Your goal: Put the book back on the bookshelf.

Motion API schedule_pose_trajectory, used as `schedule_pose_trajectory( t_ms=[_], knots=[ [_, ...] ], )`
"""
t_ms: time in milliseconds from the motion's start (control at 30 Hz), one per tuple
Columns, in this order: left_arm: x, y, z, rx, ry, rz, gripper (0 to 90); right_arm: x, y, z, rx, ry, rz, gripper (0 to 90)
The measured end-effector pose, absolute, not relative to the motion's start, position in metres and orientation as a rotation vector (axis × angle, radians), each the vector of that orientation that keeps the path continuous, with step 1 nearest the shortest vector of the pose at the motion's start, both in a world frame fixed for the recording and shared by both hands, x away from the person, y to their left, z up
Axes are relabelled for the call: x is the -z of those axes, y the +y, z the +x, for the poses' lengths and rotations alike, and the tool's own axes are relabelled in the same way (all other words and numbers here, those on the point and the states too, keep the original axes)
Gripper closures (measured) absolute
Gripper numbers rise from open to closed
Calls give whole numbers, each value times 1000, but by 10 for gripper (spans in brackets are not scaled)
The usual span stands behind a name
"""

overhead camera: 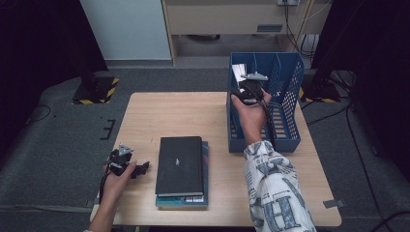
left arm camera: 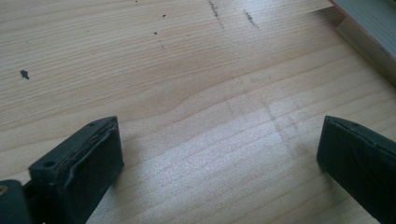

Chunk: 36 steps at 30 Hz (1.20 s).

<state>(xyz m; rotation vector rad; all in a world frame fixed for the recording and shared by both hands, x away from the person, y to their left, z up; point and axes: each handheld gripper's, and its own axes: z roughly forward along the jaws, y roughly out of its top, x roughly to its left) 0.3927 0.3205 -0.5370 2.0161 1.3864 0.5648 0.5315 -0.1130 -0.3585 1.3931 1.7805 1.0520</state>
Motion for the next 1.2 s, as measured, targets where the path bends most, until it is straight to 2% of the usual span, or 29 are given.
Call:
schedule_pose_trajectory(
  t_ms=[100, 267, 333, 433, 633, 1200],
  knots=[
    [537, 320, 393, -565, 1387, 2016, 0, 359, -115, 522, -1077, 1792, 1394, 415],
    [537, 320, 393, -566, 1388, 2018, 0, 360, -122, 507, -1090, 1818, 1373, 418],
    [537, 320, 393, -566, 1387, 2019, 0, 361, -124, 502, -1098, 1828, 1369, 431],
    [537, 320, 393, -566, 1388, 2018, 0, 362, -125, 495, -1091, 1843, 1354, 529],
    [537, 320, 393, -566, 1388, 2018, 0, 361, -123, 492, -1082, 1837, 1357, 553],
    [537, 319, 394, -564, 1385, 2022, 0, 360, -108, 497, -1100, 1845, 1368, 527]
  ],
)
